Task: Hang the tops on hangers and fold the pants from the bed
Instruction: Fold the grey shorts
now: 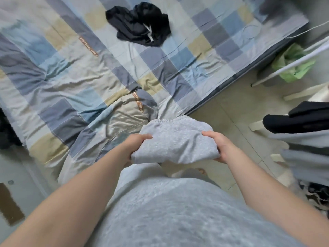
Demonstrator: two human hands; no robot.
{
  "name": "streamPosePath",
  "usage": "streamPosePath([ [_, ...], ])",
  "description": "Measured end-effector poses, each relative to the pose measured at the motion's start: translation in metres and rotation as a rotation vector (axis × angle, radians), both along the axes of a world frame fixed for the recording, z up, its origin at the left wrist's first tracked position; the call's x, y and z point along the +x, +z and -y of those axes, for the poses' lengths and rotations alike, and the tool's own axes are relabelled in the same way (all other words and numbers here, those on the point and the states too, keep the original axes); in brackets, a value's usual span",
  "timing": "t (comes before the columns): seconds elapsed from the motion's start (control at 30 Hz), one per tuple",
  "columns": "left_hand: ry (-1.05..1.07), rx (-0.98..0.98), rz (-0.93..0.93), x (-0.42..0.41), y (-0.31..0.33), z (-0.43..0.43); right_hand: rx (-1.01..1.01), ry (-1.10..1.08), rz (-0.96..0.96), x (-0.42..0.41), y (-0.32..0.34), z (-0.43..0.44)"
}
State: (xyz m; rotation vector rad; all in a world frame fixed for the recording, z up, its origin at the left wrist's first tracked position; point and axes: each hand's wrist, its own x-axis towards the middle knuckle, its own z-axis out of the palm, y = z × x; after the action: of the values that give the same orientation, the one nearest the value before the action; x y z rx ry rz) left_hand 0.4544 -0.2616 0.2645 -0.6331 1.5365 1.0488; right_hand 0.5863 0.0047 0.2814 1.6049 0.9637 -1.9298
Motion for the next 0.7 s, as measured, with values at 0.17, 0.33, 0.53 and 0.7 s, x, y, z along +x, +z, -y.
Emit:
streamPosePath([
  [0.17,-0.152,0.058,-0.225,0.043,0.031,-0.100,0.107,-0.133,-0.150,0.086,0.041,-0.076],
  [0.33,-0.227,0.216,-0.364,0.104,0.064,-0.209,0.293,-0.268,-0.295,0.182,0.088,-0.160],
  [0.53,-0.383,0.447,-0.515,0.180,0.126,-0.336,0.485,-0.494,-0.419,0.298,0.141,-0.235],
  [0.7,-0.647,0.640,-0.660,0.228,0.167,-0.434,0.637,-0.719,-0.455,0.383,0.169,-0.270],
])
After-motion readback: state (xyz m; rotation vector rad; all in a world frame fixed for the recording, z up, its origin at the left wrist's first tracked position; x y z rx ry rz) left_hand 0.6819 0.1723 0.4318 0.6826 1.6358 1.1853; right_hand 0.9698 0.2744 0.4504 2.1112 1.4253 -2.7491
